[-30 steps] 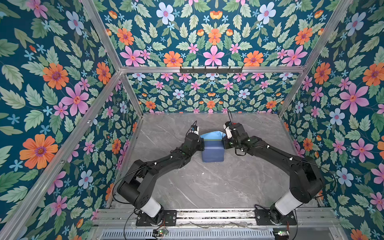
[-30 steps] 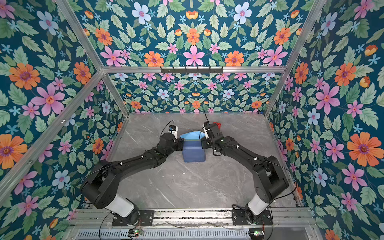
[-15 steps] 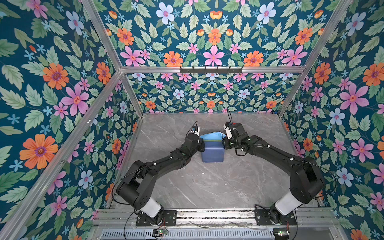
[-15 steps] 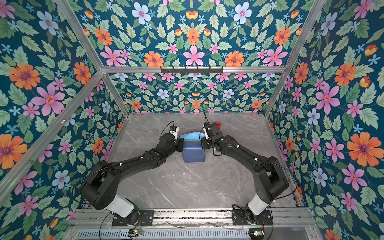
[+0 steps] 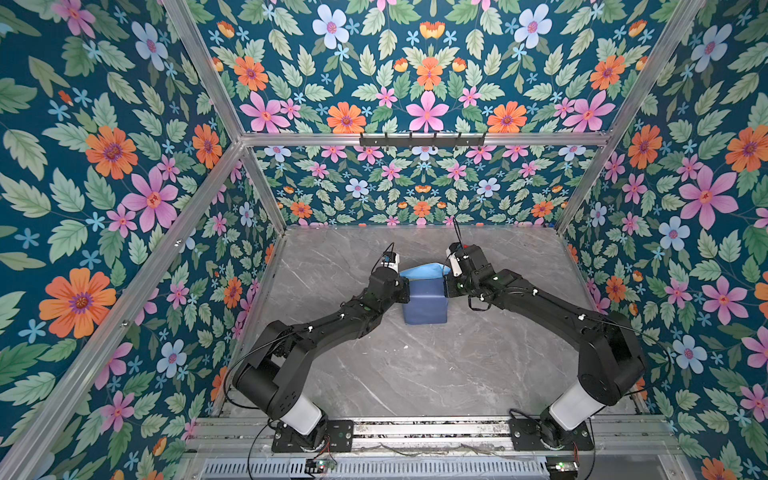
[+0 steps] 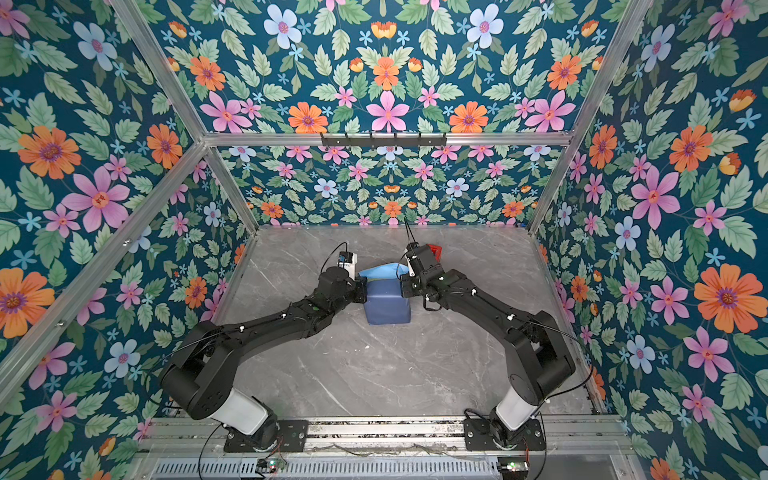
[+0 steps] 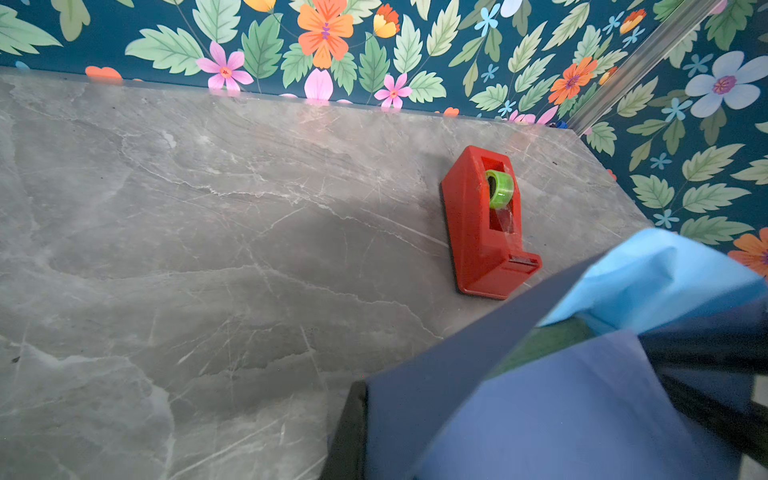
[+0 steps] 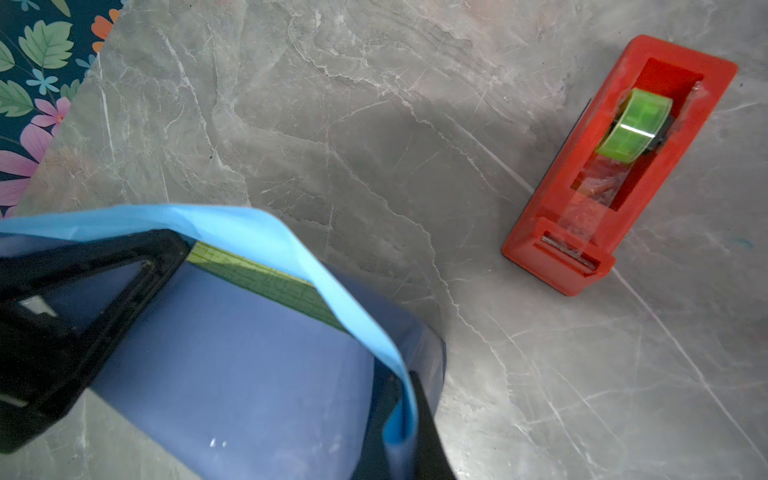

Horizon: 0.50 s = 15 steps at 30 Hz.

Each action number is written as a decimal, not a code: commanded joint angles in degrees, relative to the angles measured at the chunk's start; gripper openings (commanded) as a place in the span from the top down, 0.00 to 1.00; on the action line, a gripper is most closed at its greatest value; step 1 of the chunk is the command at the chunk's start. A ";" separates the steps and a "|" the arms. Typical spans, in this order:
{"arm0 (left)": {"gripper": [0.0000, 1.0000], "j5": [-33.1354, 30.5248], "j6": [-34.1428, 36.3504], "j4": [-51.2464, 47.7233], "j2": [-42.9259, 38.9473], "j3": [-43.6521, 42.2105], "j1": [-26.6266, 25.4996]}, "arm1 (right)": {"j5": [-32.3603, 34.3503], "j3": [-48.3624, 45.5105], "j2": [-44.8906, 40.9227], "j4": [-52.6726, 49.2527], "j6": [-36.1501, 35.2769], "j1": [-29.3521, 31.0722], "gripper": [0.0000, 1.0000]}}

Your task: Wrap the gift box in paper

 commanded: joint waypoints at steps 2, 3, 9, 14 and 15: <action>0.93 -1.39 -0.04 -1.21 0.37 0.05 0.13 | 1.38 0.29 0.32 -1.92 0.89 -0.08 0.94; 0.93 -1.38 -0.11 -1.21 0.34 -0.02 0.13 | 1.09 0.37 0.29 -1.97 0.97 -0.06 0.93; 0.93 -1.54 -0.15 -1.21 0.38 -0.14 0.13 | -0.12 0.26 -1.85 -2.32 1.07 -0.06 0.71; 0.92 -1.67 -0.13 -1.21 0.48 -0.24 0.13 | -3.42 -1.99 -6.74 -1.27 1.06 -0.10 0.59; 0.92 -1.63 -0.15 -1.21 0.47 -0.24 0.13 | -3.55 -2.56 -7.80 -1.31 1.13 -0.15 0.58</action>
